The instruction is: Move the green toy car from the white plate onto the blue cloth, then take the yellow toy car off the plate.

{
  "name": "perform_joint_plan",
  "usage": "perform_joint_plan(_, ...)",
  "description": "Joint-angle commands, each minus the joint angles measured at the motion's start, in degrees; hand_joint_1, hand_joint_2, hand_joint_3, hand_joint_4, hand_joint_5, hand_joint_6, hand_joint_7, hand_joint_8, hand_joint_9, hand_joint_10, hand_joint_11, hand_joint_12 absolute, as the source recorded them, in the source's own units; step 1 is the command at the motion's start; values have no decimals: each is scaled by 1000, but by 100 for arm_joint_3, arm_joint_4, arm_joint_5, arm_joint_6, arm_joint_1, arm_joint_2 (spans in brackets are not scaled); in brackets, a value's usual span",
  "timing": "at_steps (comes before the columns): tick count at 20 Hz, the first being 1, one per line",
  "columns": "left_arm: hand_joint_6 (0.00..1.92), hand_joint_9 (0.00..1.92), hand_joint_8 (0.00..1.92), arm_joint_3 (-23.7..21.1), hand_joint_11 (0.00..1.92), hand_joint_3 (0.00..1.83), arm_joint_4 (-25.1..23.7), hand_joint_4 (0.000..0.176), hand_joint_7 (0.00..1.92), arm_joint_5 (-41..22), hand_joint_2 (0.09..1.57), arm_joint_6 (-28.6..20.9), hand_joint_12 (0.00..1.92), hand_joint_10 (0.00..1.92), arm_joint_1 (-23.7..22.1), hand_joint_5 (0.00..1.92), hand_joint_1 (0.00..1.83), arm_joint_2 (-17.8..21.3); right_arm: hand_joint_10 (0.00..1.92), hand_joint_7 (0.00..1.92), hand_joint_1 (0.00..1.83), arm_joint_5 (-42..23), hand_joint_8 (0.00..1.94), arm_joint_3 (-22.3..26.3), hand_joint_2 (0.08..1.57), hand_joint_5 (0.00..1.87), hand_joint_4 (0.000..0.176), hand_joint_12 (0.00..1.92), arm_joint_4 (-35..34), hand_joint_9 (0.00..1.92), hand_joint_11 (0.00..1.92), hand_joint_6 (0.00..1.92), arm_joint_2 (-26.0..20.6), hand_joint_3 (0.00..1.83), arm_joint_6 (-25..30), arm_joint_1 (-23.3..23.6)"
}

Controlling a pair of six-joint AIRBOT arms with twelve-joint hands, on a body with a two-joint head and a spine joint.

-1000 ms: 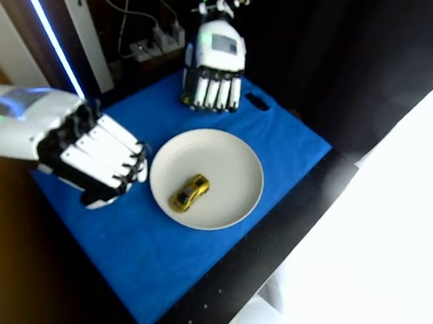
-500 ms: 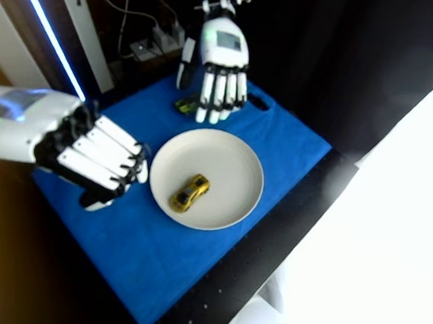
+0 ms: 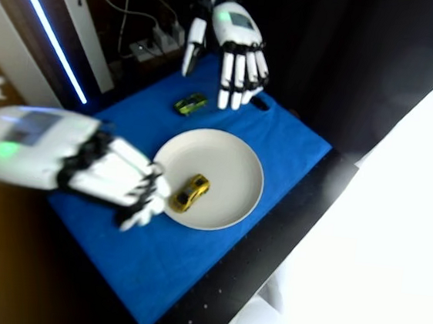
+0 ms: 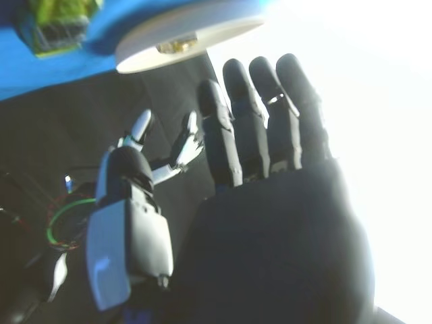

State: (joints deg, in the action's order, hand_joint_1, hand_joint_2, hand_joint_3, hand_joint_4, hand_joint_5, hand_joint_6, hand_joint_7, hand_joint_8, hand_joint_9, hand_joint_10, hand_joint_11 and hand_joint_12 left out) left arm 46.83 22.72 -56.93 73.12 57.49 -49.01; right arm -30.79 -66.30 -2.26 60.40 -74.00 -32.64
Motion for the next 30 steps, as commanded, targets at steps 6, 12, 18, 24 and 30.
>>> perform_joint_plan(6, 44, 272, 365, -24, 0, 0, 83, 138, 599, -873, 1213, 4, 1652, 1018, 70, 803, 320, 17, 1113, 620, 913, -333, 505, -357, 987, 685, 0, 1746, -159, 494, 336, 271, 411, 0, -32, 263)
perform_joint_plan(12, 50, 333, 399, -56, 92, 0, 226, 83, 660, -1042, 1198, 4, 1663, 1062, 186, 873, 510, 15, 1616, 785, 938, -133, 1257, -652, 984, 743, 0, 1921, -159, 811, 809, 172, 844, 1, -32, 413)
perform_joint_plan(18, 388, 374, 447, -55, 129, 0, 226, 131, 662, -1028, 1185, 4, 1605, 997, 189, 759, 450, -21, 1029, 761, 967, 191, 357, -885, 968, 775, 0, 1722, -169, 548, 325, 20, 1073, 0, -33, 413)
perform_joint_plan(24, 1418, 384, 464, -54, 129, 4, 231, 174, 670, -1024, 1279, 2, 1654, 1012, 188, 655, 811, -52, 876, 747, 917, 384, 219, -1035, 974, 814, 0, 1657, -192, 515, 273, 8, 1239, 0, -33, 413)
perform_joint_plan(30, 1448, 369, 620, -72, 158, 0, 235, 176, 628, -1069, 1279, 0, 1737, 1149, 188, 660, 834, -50, 1180, 751, 919, 454, 509, -1119, 978, 789, 0, 1731, -234, 578, 443, 2, 1313, 0, -33, 412)
